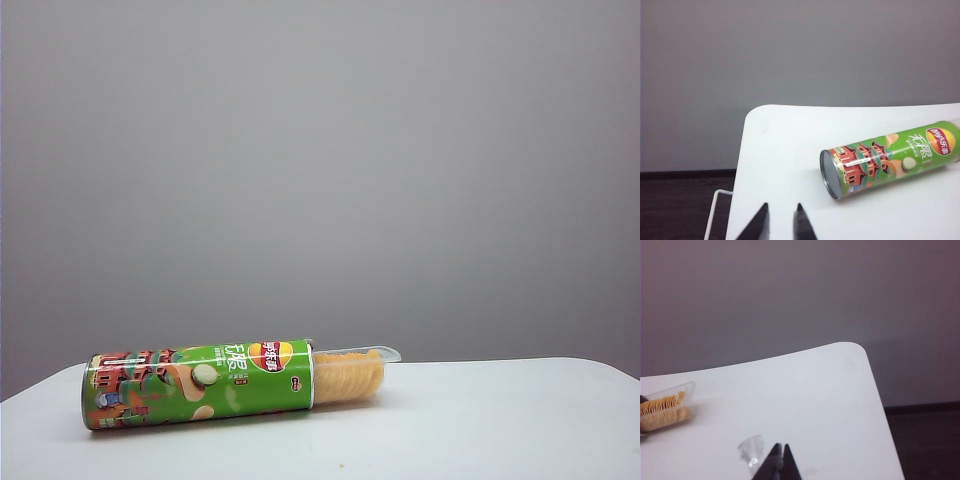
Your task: Pick up the green tub of chips from the desk, push the transparent container that's holding the chips and has slipped out back in, and finally put the chips back on the desk.
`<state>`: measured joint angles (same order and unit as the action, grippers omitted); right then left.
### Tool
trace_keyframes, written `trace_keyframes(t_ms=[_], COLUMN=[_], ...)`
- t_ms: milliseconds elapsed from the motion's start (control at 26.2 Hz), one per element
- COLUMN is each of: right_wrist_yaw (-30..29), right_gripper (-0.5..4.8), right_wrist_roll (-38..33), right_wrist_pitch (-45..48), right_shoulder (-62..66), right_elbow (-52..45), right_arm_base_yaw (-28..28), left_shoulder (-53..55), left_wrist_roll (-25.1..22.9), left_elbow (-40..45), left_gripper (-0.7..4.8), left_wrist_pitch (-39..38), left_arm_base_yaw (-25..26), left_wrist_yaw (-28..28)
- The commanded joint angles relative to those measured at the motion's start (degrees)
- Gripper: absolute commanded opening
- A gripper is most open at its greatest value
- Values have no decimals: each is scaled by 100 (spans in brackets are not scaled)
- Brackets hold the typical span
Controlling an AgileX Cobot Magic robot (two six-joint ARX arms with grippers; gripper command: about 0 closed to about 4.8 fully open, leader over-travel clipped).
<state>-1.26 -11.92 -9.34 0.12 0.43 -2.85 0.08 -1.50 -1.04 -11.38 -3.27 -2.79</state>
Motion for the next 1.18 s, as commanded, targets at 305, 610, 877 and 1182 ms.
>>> trace_keyframes(t_ms=[305, 610, 877, 1182], right_wrist_yaw=[7, 605, 509, -153], right_gripper=[-1, -5, -5, -5], right_wrist_roll=[17, -640, -929, -555], right_wrist_pitch=[37, 310, -398, -713], right_shoulder=[-2, 7, 15, 1786], right_elbow=[-37, 31, 852, 2389], right_arm_base_yaw=[-7, -7, -2, 4], left_shoulder=[-2, 387, 1770, 4201], left_wrist_roll=[131, 616, -107, -1934], left_elbow=[0, -752, -2017, -3812], left_gripper=[66, 3, 3, 3], left_wrist_pitch=[116, 575, 590, 201], left_arm_base_yaw=[-2, -2, -2, -2], left_wrist_yaw=[-4, -153, -118, -750])
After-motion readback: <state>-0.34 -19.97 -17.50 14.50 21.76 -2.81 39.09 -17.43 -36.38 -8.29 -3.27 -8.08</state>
